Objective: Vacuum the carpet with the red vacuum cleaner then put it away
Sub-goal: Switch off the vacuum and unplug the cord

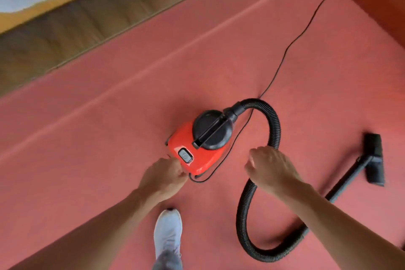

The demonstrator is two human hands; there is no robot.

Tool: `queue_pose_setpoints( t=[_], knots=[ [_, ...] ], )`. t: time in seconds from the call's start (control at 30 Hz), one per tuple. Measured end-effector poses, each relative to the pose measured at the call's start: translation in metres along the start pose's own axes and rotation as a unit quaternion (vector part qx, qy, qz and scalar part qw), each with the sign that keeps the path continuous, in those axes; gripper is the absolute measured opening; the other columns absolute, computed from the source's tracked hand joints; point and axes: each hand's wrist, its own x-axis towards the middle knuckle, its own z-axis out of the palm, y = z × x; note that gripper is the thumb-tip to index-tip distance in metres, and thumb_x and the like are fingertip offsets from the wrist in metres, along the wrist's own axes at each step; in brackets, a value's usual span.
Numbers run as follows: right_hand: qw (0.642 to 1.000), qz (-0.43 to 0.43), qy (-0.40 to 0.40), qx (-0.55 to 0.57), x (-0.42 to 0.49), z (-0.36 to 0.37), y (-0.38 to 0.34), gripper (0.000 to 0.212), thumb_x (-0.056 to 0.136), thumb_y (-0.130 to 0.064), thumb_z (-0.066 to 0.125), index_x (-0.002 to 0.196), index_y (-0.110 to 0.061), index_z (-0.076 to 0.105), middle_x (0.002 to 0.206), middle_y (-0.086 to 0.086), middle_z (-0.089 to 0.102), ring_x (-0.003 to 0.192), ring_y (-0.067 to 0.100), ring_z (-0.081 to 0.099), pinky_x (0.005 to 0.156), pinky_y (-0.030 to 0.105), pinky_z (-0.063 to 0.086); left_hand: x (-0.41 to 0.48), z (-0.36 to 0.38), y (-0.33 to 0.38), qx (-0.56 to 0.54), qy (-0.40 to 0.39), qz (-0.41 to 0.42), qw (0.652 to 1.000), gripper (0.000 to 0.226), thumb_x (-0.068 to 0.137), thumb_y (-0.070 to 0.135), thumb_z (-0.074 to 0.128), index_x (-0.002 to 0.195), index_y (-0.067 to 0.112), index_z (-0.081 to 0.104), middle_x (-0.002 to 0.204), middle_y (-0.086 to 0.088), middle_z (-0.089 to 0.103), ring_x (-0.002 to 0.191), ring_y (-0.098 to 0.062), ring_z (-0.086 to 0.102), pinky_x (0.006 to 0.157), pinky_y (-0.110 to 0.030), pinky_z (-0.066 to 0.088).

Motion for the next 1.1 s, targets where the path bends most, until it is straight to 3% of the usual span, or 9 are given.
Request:
queue_pose_setpoints(
  t=[0.13,0.17,0.27,0.43,0.53,0.63,0.83,0.97,1.1],
  knots=[
    [0.992,-0.097,0.046,-0.060,0.036,-0.016,-0.056,0.010,0.066,-0.010,0.073,0.067,-0.005,0.064,0.063,0.010,0.061,0.060,0.030,0.062,0.056,0.037,0.053,0.011,-0.025,-0.027,-0.005,-0.011,-0.003,1.000,0.023,0.092,0.025,0.049,0.096,0.008,0.064,0.099,-0.010,0.070,0.095,-0.032,0.065,0.076,-0.034,0.048],
    [0.990,-0.111,0.044,-0.072,0.045,-0.016,-0.065,0.009,0.066,-0.010,0.073,0.068,-0.005,0.066,0.063,0.010,0.061,0.060,0.029,0.062,0.056,0.037,0.052,0.015,-0.025,-0.033,-0.008,-0.011,0.003,1.000,0.020,0.092,0.023,0.048,0.093,0.008,0.062,0.097,-0.010,0.069,0.094,-0.032,0.064,0.074,-0.034,0.047],
    [0.987,-0.136,0.033,-0.079,0.071,-0.012,-0.086,0.015,0.086,-0.013,0.057,0.090,-0.003,0.068,0.086,0.013,0.065,0.084,0.032,0.062,0.074,0.041,0.049,0.024,-0.014,-0.045,-0.029,-0.012,0.000,1.000,0.014,0.092,0.020,0.047,0.085,0.009,0.055,0.093,-0.010,0.067,0.094,-0.032,0.064,0.073,-0.036,0.047],
    [0.973,-0.188,0.041,-0.128,0.117,0.026,-0.094,0.028,0.085,-0.027,0.053,0.095,-0.006,0.067,0.096,0.012,0.061,0.095,0.031,0.058,0.084,0.043,0.046,0.049,0.038,-0.054,-0.111,0.009,-0.001,0.994,0.020,0.092,0.021,0.050,0.101,0.011,0.064,0.107,-0.006,0.067,0.103,-0.027,0.063,0.089,-0.039,0.050],
    [0.967,-0.187,0.042,-0.166,0.138,0.052,-0.092,0.045,0.086,-0.040,0.032,0.080,-0.011,0.066,0.081,0.009,0.062,0.083,0.030,0.059,0.085,0.043,0.046,0.068,0.065,-0.051,-0.144,0.031,0.020,0.989,0.030,0.093,0.021,0.052,0.122,0.016,0.058,0.123,-0.001,0.058,0.120,-0.021,0.054,0.098,-0.031,0.043],
    [0.963,-0.202,0.042,-0.176,0.161,0.072,-0.084,0.051,0.088,-0.043,0.030,0.066,-0.011,0.063,0.066,0.010,0.060,0.072,0.031,0.056,0.082,0.044,0.041,0.087,0.084,-0.046,-0.147,0.058,0.035,0.987,0.039,0.091,0.017,0.054,0.129,0.014,0.052,0.133,-0.001,0.049,0.125,-0.020,0.047,0.099,-0.026,0.037],
    [0.937,-0.295,0.042,-0.184,0.175,0.088,-0.072,0.057,0.096,-0.036,0.014,0.080,-0.016,0.065,0.073,0.003,0.042,0.083,0.030,0.046,0.082,0.044,0.030,0.105,0.101,-0.027,-0.154,0.064,0.033,0.985,0.038,0.083,0.004,0.054,0.121,0.005,0.052,0.141,-0.009,0.039,0.131,-0.027,0.043,0.097,-0.029,0.038],
    [0.943,-0.269,0.084,-0.176,0.173,0.091,-0.071,0.039,0.095,-0.037,0.037,0.072,-0.014,0.060,0.069,0.006,0.051,0.078,0.029,0.048,0.080,0.042,0.032,0.107,0.113,-0.011,-0.173,0.071,-0.012,0.982,0.031,0.081,0.004,0.054,0.111,0.005,0.052,0.136,-0.012,0.038,0.112,-0.038,0.054,0.084,-0.040,0.045],
    [0.944,-0.275,0.101,-0.154,0.174,0.095,-0.069,0.038,0.094,-0.037,0.036,0.072,-0.015,0.058,0.070,0.004,0.050,0.079,0.027,0.046,0.083,0.043,0.035,0.113,0.124,-0.001,-0.184,0.068,-0.049,0.979,0.035,0.080,0.008,0.056,0.114,0.009,0.052,0.142,-0.014,0.033,0.103,-0.040,0.061,0.080,-0.041,0.053]
  ],
)
